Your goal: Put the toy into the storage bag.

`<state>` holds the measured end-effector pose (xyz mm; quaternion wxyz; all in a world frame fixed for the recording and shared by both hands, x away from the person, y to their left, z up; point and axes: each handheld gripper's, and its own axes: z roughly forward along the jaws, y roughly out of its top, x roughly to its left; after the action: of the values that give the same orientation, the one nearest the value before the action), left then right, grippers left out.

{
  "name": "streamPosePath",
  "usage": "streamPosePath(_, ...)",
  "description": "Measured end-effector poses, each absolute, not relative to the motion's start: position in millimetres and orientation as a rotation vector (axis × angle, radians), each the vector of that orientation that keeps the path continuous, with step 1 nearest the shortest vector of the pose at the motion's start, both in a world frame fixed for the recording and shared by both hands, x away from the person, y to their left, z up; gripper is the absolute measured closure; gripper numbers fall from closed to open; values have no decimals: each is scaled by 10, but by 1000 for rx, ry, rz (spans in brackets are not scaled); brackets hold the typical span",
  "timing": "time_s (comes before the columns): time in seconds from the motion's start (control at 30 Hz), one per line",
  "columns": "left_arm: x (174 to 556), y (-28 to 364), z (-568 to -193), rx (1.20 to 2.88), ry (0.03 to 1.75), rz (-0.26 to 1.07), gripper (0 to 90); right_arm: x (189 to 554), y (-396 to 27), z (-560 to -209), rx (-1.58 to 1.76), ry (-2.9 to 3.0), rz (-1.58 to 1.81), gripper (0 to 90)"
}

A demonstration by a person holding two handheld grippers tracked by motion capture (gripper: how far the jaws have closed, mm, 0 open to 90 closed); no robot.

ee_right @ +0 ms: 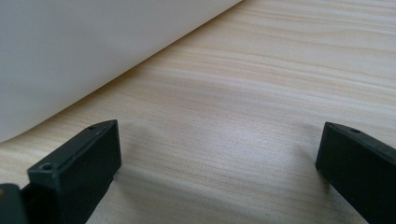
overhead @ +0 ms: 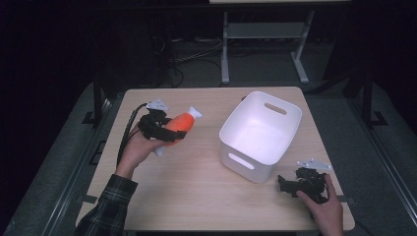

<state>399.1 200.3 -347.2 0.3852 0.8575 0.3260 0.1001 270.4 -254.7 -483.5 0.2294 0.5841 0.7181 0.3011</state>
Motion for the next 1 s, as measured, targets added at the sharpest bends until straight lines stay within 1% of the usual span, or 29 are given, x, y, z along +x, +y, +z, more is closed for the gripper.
streamPosePath(0.57,4011,1799,-3179,2179,782,255,231,2704,-2547,-4835,1607,1976,828,0)
streamPosePath(1.0,4030,1549,-2970,2180,730,252,234,2703,-2545,-4835,1612,1976,828,0)
